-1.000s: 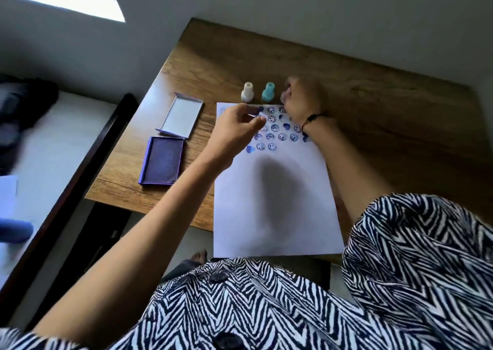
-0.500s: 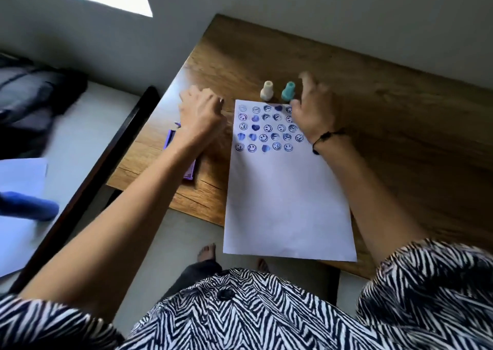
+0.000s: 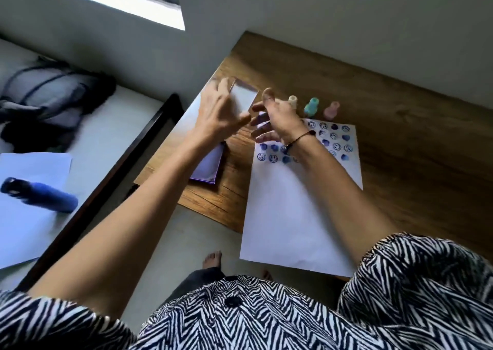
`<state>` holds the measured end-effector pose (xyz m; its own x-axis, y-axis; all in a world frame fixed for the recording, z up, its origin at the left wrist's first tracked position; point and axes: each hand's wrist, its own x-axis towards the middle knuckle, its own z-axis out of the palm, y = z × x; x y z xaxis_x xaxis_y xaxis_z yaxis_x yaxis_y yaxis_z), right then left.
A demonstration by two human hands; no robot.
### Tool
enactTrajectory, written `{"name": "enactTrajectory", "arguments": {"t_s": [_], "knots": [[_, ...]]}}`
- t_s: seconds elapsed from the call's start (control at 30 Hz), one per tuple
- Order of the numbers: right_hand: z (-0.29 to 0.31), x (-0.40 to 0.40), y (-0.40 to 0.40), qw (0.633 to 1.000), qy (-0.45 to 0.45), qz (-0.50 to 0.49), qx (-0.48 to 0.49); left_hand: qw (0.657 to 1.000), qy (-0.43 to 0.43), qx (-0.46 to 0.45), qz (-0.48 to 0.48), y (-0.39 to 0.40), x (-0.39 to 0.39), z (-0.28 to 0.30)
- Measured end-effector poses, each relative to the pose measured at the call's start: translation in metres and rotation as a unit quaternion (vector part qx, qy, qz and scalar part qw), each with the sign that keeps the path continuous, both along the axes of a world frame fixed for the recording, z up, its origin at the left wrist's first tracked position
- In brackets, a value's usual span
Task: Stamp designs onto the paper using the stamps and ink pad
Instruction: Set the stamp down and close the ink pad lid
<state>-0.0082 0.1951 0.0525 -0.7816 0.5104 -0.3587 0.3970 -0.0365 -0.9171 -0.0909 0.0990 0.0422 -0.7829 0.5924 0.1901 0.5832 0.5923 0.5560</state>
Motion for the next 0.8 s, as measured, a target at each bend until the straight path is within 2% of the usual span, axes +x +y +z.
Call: {"name": "enactTrajectory", "arguments": {"t_s": [0.07, 0.13, 0.23, 0.37, 0.43, 0.47, 0.5, 0.57, 0.6, 0.67, 0.8], "knots": [[0.001, -0.002, -0.006, 0.992, 0.015, 0.049, -0.117, 0.997, 0.038, 0.06, -0.026, -0.015, 0.012, 0.002], [-0.003, -0.002, -0.01, 0.973, 0.036, 0.126, -0.19, 0.994, 0.048, 0.089, -0.038, -0.031, 0.019, 0.003], [-0.011, -0.002, -0.015, 0.948, 0.042, 0.219, -0.229, 0.994, 0.034, 0.1, -0.04, -0.055, 0.021, 0.006], [-0.005, -0.002, -0.021, 0.932, 0.04, 0.264, -0.246, 0.992, 0.037, 0.097, -0.078, -0.078, 0.022, 0.004], [-0.005, -0.004, -0.026, 0.956, 0.052, 0.255, -0.138, 0.993, 0.0, 0.086, -0.083, -0.09, 0.019, -0.001], [-0.005, -0.003, -0.027, 0.964, 0.058, 0.258, -0.025, 0.993, -0.032, 0.087, -0.066, -0.096, 0.017, -0.004], [-0.008, -0.002, -0.027, 0.953, 0.066, 0.272, 0.112, 0.993, -0.07, 0.092, -0.033, -0.103, 0.016, -0.007], [-0.019, 0.002, -0.026, 0.877, 0.09, 0.319, 0.347, 0.985, -0.149, 0.08, 0.038, -0.116, 0.014, -0.013], [-0.023, 0.006, -0.027, 0.843, 0.096, 0.339, 0.407, 0.979, -0.18, 0.069, 0.058, -0.12, 0.014, -0.015], [-0.029, 0.013, -0.03, 0.814, 0.093, 0.36, 0.447, 0.973, -0.213, 0.058, 0.073, -0.124, 0.014, -0.019], [-0.032, 0.022, -0.037, 0.813, 0.08, 0.365, 0.446, 0.967, -0.233, 0.064, 0.086, -0.122, 0.016, -0.021]]}}
